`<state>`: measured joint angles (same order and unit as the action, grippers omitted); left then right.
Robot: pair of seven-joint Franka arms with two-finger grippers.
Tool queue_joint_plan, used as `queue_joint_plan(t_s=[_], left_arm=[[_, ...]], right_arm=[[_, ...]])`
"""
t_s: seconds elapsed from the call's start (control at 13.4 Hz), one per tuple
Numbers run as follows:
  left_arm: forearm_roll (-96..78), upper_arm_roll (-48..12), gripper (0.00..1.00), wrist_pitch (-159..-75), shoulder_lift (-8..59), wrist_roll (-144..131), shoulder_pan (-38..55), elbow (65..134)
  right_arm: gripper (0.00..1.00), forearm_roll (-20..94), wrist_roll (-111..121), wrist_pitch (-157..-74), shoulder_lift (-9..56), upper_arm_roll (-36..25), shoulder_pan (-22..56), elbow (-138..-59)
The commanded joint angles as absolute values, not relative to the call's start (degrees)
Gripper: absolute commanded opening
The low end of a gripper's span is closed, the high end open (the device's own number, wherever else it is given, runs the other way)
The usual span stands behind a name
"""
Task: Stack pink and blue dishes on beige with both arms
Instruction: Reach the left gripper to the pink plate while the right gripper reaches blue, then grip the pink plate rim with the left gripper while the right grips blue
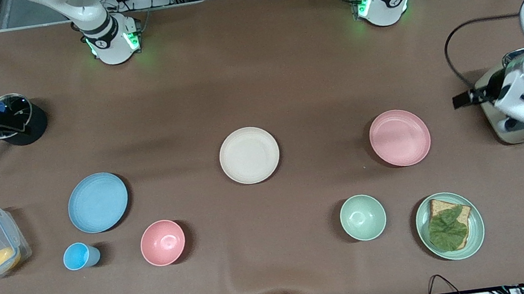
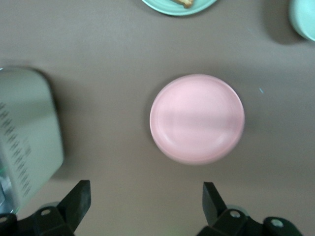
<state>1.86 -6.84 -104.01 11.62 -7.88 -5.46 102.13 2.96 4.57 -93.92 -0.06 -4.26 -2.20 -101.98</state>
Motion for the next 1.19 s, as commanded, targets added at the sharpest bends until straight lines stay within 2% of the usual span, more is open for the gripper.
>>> queue_joint_plan(t_s=[0.0, 0.15, 0.37, 0.6, 0.82, 0.9, 1.12], left_arm=[[2.11, -7.56, 1.0, -118.87, 11.59, -7.65, -7.91, 114.23], [2.02, -7.65, 1.0, -121.63, 15.27, -7.56, -8.35, 115.4], [2.02, -7.73, 1.0, -125.23, 20.46, -6.25, -10.63, 115.14], [1.93, -7.82, 1.0, -128.4, 24.16, -5.63, -10.72, 115.05], [-1.92, -7.82, 1.0, -129.81, 26.88, -5.63, -10.64, 114.61], [-2.11, -7.82, 0.98, -131.55, 27.94, -5.54, -10.29, 114.7], [-2.2, -7.82, 0.78, -132.98, 29.79, -0.99, -10.72, 114.52]], right_arm=[[1.0, 2.81, 7.9, -104.11, -0.44, -3.43, -5.35, -112.03], [1.0, 2.81, 8.26, -111.5, 2.7, -3.43, -5.62, -117.14], [1.0, 2.81, 8.52, -115.99, 12.1, -3.43, -6.15, -116.98], [1.0, 2.81, 10.97, -125.65, 20.28, -3.43, -6.94, -116.98], [1.0, 2.9, 13.18, -132.27, 24.69, -3.43, -7.73, -116.98], [1.0, 2.9, 13.18, -132.54, 25.05, -3.43, -7.73, -116.81], [1.0, 2.81, 13.45, -132.45, 27.59, -3.43, -8.61, -114.44]])
